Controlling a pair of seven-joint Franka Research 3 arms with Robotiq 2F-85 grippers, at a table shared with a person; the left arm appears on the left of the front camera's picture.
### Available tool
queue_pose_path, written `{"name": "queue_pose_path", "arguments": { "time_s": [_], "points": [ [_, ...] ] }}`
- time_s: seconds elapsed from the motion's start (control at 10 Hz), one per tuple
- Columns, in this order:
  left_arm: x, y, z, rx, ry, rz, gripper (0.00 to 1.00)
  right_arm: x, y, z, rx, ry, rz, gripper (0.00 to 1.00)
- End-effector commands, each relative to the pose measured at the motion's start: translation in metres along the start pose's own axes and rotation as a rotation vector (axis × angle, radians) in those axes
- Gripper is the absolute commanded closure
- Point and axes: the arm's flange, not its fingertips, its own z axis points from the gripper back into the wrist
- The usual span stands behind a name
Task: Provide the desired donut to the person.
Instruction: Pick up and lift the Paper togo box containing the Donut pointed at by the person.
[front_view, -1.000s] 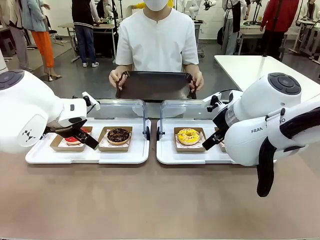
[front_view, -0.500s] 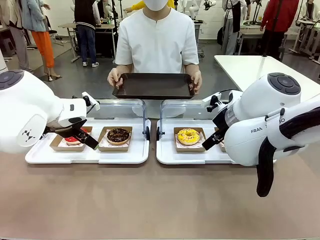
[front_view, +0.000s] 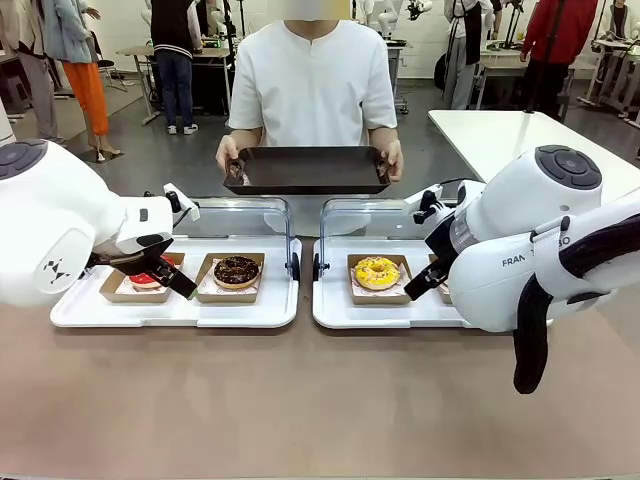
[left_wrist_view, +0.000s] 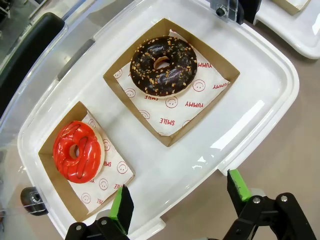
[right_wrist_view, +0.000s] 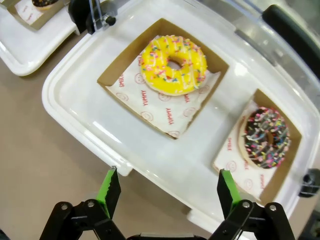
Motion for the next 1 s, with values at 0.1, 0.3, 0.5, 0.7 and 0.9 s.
{"name": "queue_pose_path", "arguments": {
  "time_s": [0.1,0.3,0.5,0.7,0.9],
  "points": [
    [0.012,-0.021,0.1,0.045,-0.012,-0.057,0.0,0.003,0.026,0.112,-0.144,0.034,0.065,0.0],
    [0.017,-0.031,0.18,0.112,-0.024,-0.122,0.0,-0.004,0.026,0.191,-0.169,0.031,0.061,0.0],
    [0.024,-0.037,0.23,0.174,-0.049,-0.111,0.0,-0.006,0.025,0.237,-0.125,0.02,0.061,0.0],
    [0.018,-0.036,0.22,0.129,-0.058,-0.13,0.0,0.006,0.022,0.196,-0.187,0.019,0.064,0.0],
    [0.018,-0.036,0.22,0.129,-0.058,-0.13,0.0,0.006,0.022,0.196,-0.187,0.019,0.064,0.0]
  ]
}}
